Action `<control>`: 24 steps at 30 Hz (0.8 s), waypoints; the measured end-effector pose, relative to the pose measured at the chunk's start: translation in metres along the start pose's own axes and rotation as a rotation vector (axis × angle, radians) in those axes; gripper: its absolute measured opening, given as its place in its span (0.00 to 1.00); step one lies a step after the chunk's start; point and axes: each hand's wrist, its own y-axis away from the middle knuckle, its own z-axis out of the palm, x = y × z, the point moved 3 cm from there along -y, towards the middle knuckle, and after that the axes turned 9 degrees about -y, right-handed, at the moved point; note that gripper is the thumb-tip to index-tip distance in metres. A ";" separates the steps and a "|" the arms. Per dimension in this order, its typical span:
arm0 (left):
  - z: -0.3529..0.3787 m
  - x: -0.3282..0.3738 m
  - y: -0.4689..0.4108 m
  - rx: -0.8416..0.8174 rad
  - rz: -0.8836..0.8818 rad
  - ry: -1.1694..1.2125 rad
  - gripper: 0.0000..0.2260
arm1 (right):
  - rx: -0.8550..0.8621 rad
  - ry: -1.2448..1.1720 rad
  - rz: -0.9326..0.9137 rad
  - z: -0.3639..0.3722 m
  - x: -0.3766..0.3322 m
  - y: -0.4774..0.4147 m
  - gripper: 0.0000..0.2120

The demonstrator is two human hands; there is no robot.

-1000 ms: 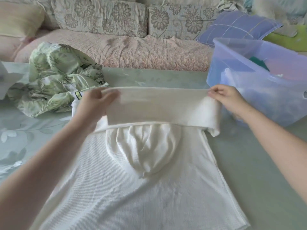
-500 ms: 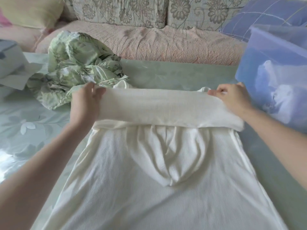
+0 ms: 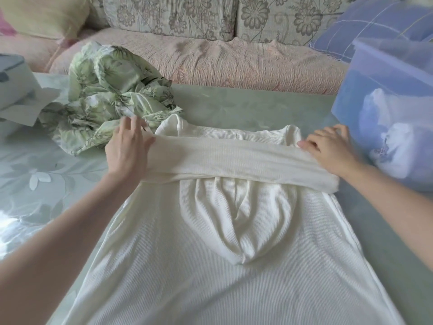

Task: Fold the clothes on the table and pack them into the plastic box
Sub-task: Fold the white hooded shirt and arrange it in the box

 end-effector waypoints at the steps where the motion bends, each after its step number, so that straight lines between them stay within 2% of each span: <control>1: -0.003 0.001 0.002 0.025 0.042 -0.023 0.18 | -0.003 -0.005 -0.006 0.000 -0.002 0.002 0.34; 3: -0.011 0.006 0.006 0.057 0.167 -0.005 0.22 | 0.048 -0.048 0.005 -0.007 -0.012 0.006 0.30; 5: -0.009 0.014 0.017 -0.085 0.330 0.071 0.23 | 0.016 -0.113 -0.002 -0.016 -0.026 0.017 0.29; 8: 0.007 0.017 0.045 -0.437 0.536 0.116 0.37 | -0.342 -0.227 -0.003 -0.009 -0.036 0.047 0.33; 10: 0.015 0.008 0.051 -0.540 0.496 0.117 0.43 | -0.542 -0.223 -0.014 -0.001 -0.030 0.065 0.37; 11: 0.016 0.006 0.052 -0.551 0.479 0.115 0.45 | -0.581 -0.215 -0.026 0.002 -0.025 0.070 0.38; 14: 0.011 0.008 0.056 -0.563 0.459 0.073 0.39 | -0.605 -0.248 -0.013 0.002 -0.015 0.073 0.42; 16: 0.008 0.008 0.061 -0.572 0.451 0.073 0.32 | -0.624 -0.212 -0.001 -0.004 -0.018 0.071 0.40; 19: 0.003 0.000 0.063 -0.580 0.432 0.088 0.25 | -0.533 -0.223 0.023 -0.013 -0.041 0.074 0.33; 21: 0.002 -0.006 0.064 -0.574 0.425 0.089 0.24 | -0.492 -0.323 0.077 -0.013 -0.060 0.080 0.29; 24: 0.005 -0.009 0.068 -0.622 0.479 -0.008 0.30 | -0.562 -0.255 0.081 -0.001 -0.073 0.092 0.34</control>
